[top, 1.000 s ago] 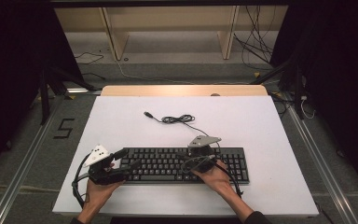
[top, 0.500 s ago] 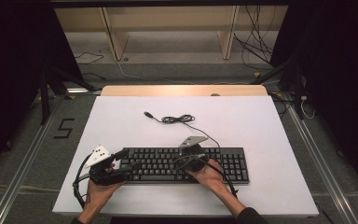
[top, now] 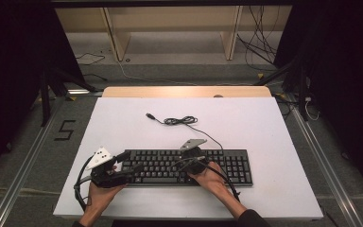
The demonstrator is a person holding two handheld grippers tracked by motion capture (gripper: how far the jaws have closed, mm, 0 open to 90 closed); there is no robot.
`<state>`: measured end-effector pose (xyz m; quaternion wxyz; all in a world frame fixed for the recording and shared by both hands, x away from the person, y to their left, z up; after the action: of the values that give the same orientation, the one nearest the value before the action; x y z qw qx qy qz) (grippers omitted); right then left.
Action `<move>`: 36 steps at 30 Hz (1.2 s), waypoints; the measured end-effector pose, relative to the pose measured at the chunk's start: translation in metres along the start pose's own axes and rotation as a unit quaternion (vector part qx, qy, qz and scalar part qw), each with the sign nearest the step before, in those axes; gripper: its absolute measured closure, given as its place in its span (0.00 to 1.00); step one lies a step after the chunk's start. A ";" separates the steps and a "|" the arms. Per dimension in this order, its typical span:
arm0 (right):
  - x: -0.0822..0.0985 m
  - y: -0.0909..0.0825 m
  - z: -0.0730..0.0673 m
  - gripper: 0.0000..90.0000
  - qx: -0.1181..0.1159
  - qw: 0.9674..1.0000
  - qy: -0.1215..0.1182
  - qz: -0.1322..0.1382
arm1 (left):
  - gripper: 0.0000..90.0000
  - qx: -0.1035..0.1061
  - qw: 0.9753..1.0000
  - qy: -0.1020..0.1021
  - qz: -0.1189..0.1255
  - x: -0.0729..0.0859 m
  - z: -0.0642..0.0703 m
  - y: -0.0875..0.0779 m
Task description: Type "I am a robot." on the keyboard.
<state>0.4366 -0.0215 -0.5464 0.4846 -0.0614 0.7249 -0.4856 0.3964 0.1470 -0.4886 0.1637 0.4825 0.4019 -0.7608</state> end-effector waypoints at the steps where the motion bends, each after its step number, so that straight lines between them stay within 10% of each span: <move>1: 0.000 0.000 0.000 1.00 -0.001 1.000 0.003 0.000 | 0.28 -0.001 1.000 0.000 0.000 0.000 0.000 0.000; 9: -0.004 -0.007 0.000 0.99 -0.005 1.000 0.013 0.020 | 0.28 -0.002 1.000 -0.003 0.000 0.000 -0.003 0.000; 23: -0.021 -0.038 -0.001 0.52 -0.024 0.994 0.028 0.102 | 0.28 -0.007 1.000 -0.007 -0.001 0.001 -0.006 -0.001; 36: -0.024 -0.058 0.002 0.38 -0.019 0.990 0.031 0.137 | 0.32 0.000 1.000 -0.004 -0.004 0.002 -0.003 0.001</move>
<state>0.4284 -0.0397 -0.4865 0.5230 0.0444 0.7500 -0.4024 0.3980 0.1489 -0.4909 0.1622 0.4782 0.4031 -0.7632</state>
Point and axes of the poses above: each handheld gripper's, and its own axes: y roughly forward along the jaws, x roughly out of its underside, z roughly to its right, the point moved 10 cm from there along y, roughly forward along the jaws, and after that the axes turned 5 degrees about -z, right-handed, at the moved point
